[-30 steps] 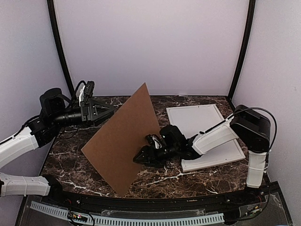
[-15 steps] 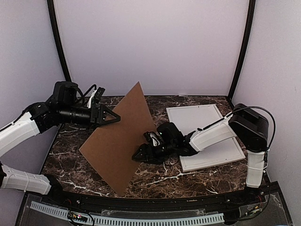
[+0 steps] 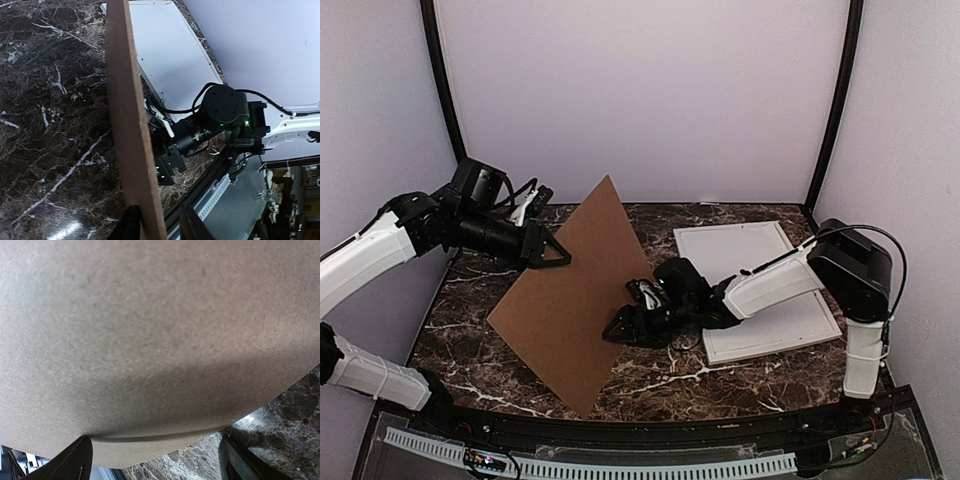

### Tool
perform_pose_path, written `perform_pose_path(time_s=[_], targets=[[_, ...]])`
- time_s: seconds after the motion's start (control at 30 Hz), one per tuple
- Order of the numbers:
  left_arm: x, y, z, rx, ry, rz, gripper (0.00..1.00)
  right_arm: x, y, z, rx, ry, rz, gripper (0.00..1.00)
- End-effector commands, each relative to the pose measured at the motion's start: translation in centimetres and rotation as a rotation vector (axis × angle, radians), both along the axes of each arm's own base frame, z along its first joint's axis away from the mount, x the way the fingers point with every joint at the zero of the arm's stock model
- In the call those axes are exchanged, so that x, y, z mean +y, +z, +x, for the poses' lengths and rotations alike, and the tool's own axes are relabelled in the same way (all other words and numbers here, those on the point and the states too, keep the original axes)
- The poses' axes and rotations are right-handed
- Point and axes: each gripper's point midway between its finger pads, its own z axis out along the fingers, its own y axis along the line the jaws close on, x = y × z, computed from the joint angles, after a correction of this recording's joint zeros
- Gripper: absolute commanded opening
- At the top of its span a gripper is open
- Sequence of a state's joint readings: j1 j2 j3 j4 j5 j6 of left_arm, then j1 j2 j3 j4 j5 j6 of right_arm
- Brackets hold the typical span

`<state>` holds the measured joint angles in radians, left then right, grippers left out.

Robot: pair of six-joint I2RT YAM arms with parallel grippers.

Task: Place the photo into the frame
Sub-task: Pick up the backboard from the center of the board, then position the photo frame at the center of the board.

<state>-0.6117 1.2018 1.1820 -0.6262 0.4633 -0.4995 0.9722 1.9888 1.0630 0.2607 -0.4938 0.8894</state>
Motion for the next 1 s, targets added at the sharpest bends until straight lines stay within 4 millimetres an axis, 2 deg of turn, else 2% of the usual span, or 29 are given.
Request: perform_pose_path(time_s=[0.0, 0.13, 0.27, 0.43, 0.53, 0.7, 0.77, 0.83, 0.97], targets=[[0.4, -0.2, 0.2, -0.012, -0.013, 0.065, 0.25, -1.1, -0.2, 0.6, -0.025, -0.022, -0.064, 0.88], [0.6, -0.1, 0.5, -0.024, -0.003, 0.084, 0.1, -2.3, 1.4, 1.3, -0.086, -0.038, -0.122, 0.89], [1.0, 0.5, 0.4, -0.042, 0.009, 0.084, 0.01, -4.1, 4.5, 2.4, -0.156, -0.072, -0.167, 0.91], [2.1, 2.0, 0.6, -0.078, 0.048, 0.068, 0.0, -8.8, 7.4, 4.7, -0.246, -0.184, -0.294, 0.93], [3.1, 3.0, 0.9, -0.1, 0.086, 0.041, 0.0, -14.1, 7.8, 6.7, -0.271, -0.313, -0.416, 0.94], [4.2, 4.5, 1.4, -0.132, 0.133, -0.058, 0.0, -25.2, 7.7, 10.7, -0.278, -0.577, -0.594, 0.97], [4.4, 5.2, 1.6, -0.161, 0.143, -0.08, 0.0, -30.3, 7.5, 12.5, -0.258, -0.687, -0.652, 0.98], [4.4, 5.9, 1.7, -0.188, 0.142, -0.095, 0.0, -34.4, 7.1, 13.7, -0.239, -0.767, -0.69, 0.99], [4.0, 7.4, 2.1, -0.236, 0.126, -0.138, 0.0, -40.8, 6.0, 15.9, -0.194, -0.889, -0.725, 0.99]])
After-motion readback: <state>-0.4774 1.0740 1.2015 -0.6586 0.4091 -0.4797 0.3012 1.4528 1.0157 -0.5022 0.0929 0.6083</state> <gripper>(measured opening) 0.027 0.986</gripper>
